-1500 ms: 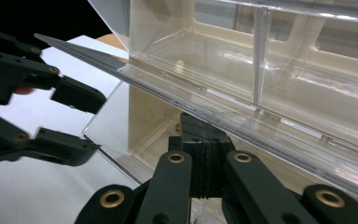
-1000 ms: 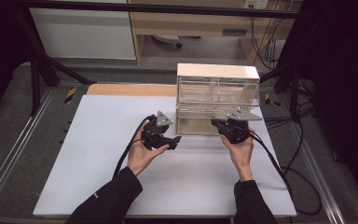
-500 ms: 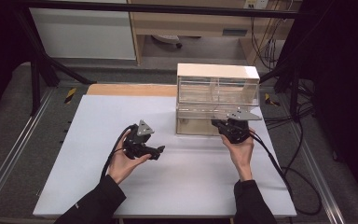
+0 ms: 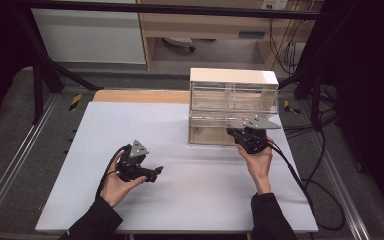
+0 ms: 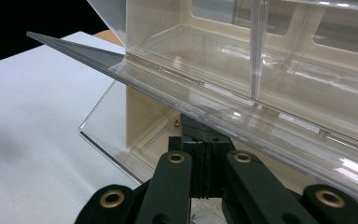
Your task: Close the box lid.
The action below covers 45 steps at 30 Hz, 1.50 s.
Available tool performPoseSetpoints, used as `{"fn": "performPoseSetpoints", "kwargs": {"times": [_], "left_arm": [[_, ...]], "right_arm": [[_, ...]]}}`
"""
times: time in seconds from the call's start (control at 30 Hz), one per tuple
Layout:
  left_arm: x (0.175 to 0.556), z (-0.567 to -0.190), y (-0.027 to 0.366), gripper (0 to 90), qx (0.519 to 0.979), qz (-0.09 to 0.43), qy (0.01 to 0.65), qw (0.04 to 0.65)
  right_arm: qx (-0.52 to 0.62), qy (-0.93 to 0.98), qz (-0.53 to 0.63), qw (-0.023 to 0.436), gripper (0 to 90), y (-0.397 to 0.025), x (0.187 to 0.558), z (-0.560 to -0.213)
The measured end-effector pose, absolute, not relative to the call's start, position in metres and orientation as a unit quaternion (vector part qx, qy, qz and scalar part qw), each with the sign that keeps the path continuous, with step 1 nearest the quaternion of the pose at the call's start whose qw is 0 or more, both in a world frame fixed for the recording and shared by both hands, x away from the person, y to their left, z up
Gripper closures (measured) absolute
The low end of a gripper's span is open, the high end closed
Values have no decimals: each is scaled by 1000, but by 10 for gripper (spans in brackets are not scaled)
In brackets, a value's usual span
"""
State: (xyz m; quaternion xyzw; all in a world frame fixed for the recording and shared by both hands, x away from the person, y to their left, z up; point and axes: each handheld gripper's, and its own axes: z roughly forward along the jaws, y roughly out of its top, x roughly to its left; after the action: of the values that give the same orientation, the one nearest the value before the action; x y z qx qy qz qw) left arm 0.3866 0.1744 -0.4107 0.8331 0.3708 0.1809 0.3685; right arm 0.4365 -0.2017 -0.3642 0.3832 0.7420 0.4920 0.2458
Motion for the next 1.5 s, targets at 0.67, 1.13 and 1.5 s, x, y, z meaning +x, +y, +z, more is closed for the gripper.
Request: {"fn": "performPoseSetpoints", "kwargs": {"times": [0.67, 1.13, 1.5], "left_arm": [[364, -432, 235, 93, 816, 195, 401, 368], [355, -442, 258, 94, 807, 203, 413, 370], [353, -446, 266, 96, 804, 206, 417, 371]], "right_arm": [[390, 748, 481, 241, 900, -202, 431, -369], [401, 752, 467, 236, 900, -210, 425, -378], [409, 759, 451, 231, 900, -213, 419, -388]]}}
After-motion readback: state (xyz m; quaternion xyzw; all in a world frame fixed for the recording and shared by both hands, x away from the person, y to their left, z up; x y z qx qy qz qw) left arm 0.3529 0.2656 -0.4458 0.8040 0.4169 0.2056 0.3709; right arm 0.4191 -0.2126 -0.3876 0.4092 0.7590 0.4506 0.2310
